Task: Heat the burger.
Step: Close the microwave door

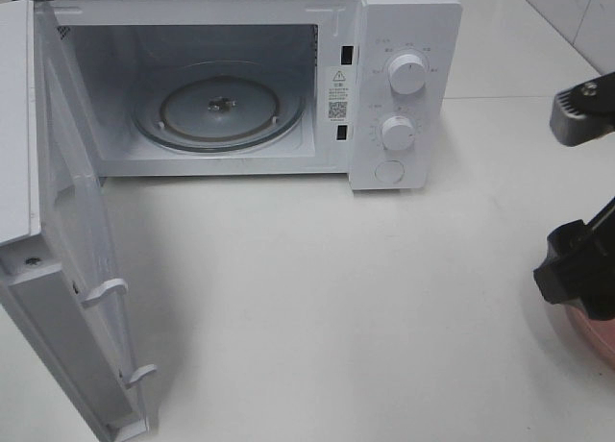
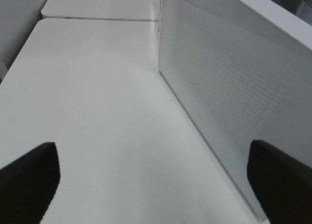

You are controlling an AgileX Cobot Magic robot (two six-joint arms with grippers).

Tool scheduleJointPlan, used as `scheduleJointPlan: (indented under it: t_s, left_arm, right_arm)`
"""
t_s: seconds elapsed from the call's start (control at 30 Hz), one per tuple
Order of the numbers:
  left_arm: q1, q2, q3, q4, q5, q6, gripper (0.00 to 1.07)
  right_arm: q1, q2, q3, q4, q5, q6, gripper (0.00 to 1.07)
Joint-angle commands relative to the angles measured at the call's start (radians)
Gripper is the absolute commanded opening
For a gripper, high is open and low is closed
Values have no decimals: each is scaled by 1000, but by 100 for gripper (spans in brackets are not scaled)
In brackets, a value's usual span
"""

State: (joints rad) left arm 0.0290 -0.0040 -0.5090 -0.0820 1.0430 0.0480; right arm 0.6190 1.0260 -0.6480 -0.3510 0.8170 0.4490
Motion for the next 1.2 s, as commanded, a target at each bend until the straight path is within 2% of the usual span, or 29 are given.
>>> scheduleJointPlan:
  t_s: [0.03,0.47,0.8,0.97,1.0,1.07,1.1,1.2]
  left_arm:
    - [1,-19,4,1,-5,-1,100]
    - [1,-19,4,1,-5,-1,100]
    - [1,-19,4,1,-5,-1,100]
    - [1,-19,4,1,-5,-1,100]
    - [1,-19,4,1,-5,-1,100]
    - [1,-19,4,1,-5,-1,100]
    - [1,-19,4,1,-5,-1,100]
    - [1,-19,4,1,-5,-1,100]
  right_arm:
    - [-1,-83,-2,56,37,-65,77]
    - [-1,-360,-2,75,121,-110,76]
    - [-1,-488,-1,72,151,-145,76]
    - [-71,-562,52,75,130,-185,76]
    - [-114,-593,87,77,129,-188,76]
    - [-131,-604,103,80,129,-189,76]
    - [-167,-629,118,93,131,-203,76]
    - [-221,-665,118,122,123,-243,76]
